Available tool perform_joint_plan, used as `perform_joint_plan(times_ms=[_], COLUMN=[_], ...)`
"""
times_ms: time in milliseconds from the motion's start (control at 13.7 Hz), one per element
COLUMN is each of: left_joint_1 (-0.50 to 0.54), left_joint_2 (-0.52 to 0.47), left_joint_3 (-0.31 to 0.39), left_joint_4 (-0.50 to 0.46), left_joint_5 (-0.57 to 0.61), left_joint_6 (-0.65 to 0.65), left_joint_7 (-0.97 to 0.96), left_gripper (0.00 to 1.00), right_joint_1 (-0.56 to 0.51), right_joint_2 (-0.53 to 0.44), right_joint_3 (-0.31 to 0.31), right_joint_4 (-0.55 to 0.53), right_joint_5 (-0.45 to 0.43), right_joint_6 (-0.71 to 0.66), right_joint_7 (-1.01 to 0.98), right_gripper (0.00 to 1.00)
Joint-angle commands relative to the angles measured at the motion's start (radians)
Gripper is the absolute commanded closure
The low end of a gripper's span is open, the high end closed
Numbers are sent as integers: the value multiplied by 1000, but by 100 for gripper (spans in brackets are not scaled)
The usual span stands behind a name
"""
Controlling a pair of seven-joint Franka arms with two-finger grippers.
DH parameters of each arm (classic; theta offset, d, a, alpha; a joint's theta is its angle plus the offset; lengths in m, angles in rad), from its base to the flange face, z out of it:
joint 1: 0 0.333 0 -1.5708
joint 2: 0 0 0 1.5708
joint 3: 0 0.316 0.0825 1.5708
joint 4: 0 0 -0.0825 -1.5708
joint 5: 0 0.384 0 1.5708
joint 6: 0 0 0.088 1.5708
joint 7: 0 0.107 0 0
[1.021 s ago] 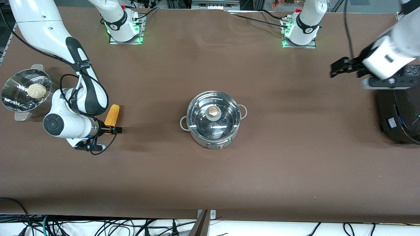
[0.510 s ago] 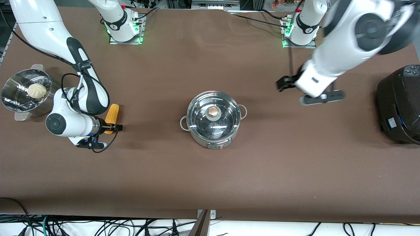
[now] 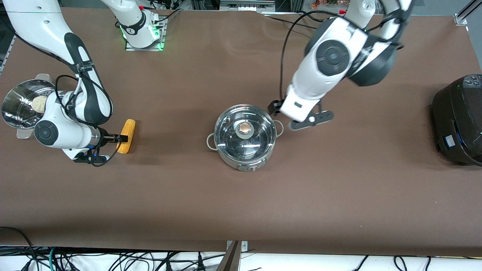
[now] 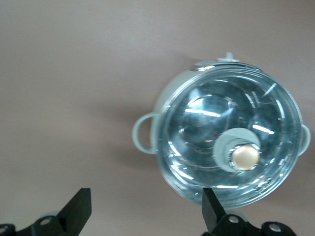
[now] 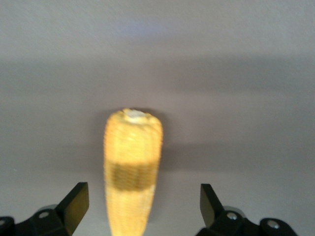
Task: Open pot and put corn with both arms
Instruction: 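Move the left gripper over the pot lid knob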
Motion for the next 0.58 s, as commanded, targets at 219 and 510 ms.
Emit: perform_joint_plan(times_ms=[219, 510], left_joint_1=[-126, -197], left_joint_2=[183, 285], left_joint_3=[31, 75], left_joint_4=[146, 257], left_joint_5=[0, 35], left_joint_6=[88, 91], left_joint_7=[-153, -213], left_gripper=[1, 1], right_joint_1=[-2, -2], right_joint_2=[-31, -27], right_joint_3=[0, 1], right_joint_4=[-69, -91], right_joint_5=[25, 31], right_joint_6=[16, 42], right_joint_7=[-28, -15], right_gripper=[0, 0])
